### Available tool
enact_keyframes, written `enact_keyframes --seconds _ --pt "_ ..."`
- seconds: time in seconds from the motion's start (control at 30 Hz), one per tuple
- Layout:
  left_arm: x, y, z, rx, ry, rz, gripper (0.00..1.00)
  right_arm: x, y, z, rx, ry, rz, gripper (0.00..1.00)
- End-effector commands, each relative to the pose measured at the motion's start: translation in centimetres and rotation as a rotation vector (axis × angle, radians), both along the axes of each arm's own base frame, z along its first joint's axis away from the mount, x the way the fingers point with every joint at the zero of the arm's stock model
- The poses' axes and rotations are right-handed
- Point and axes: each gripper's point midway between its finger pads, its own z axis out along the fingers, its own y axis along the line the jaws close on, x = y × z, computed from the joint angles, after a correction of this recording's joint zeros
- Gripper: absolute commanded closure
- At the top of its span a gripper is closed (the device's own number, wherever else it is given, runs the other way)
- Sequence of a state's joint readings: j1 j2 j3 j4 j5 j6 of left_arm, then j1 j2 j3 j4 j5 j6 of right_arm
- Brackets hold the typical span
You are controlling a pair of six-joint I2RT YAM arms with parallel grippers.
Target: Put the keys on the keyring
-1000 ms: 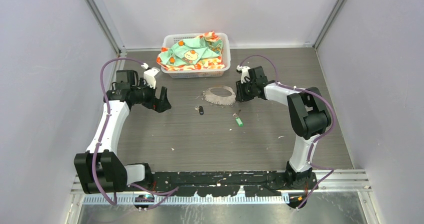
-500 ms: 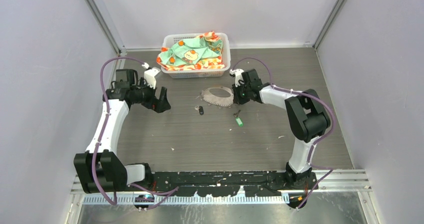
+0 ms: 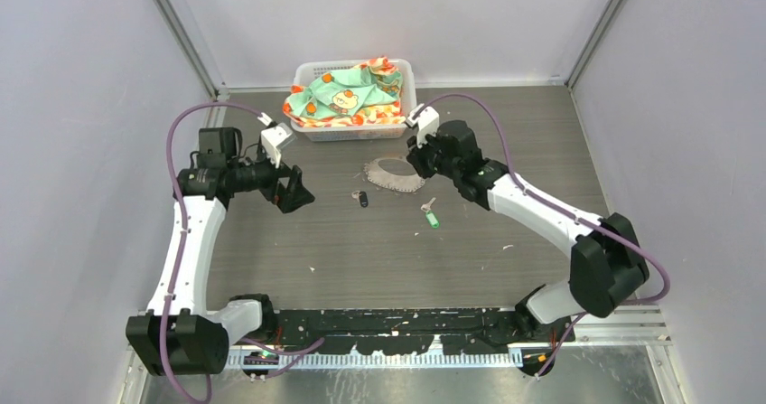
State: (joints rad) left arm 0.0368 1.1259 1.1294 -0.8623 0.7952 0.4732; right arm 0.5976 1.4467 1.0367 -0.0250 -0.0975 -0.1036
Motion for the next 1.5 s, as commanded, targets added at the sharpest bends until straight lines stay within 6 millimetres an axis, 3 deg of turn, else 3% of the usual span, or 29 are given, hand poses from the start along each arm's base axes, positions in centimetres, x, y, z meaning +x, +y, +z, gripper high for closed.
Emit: enact_keyframes --seconds 0.0,0.13,0.17,0.2,0.23,0.37,0.6,0.9,1.3,1.47 --pt "-1.3 -1.3 2.1 -0.043 -0.047 -0.073 0.0 1.8 -2.9 -4.4 -0.142 0.039 -0.129 0.72" --pt "-1.8 -1.5 1.2 -0.044 -0.015 -0.078 0.0 3.2 -4.2 -9.1 -0.23 0.126 -0.188 0.57" --pt "-1.9 -1.6 0.9 -0.043 -0.009 -0.08 0.0 3.5 -4.3 -9.9 -0.24 0.14 -0.192 0.46" --pt "-1.9 -1.5 0.8 -0.042 -0.008 -0.079 0.0 3.8 -4.4 -10.6 -0.245 0.152 -0.192 0.27" --pt "-2.0 -1.6 0.8 -0.041 -0.007 -0.079 0.0 4.0 -4.4 -11.1 -0.239 0.162 -0.187 0.19" --pt "-1.8 -1.5 0.8 -0.037 -0.007 -0.079 0.0 5.1 -4.6 -11.5 -0.173 0.187 -0.175 0.16" --pt "-1.5 -1.6 0.6 -0.041 0.0 -0.082 0.0 6.3 -4.2 -11.6 -0.062 0.256 -0.1 0.25" --pt "-1.4 -1.4 1.2 -0.025 -0.012 -0.081 0.0 5.5 -3.1 -13.4 -0.026 0.357 0.001 0.36" --pt "-1.1 -1.6 1.7 -0.041 -0.007 -0.079 0.01 6.3 -3.5 -14.8 -0.023 0.378 -0.024 0.44" --pt "-1.0 -1.5 1.7 -0.038 -0.005 -0.078 0.02 6.1 -3.8 -15.1 -0.03 0.383 -0.038 0.58"
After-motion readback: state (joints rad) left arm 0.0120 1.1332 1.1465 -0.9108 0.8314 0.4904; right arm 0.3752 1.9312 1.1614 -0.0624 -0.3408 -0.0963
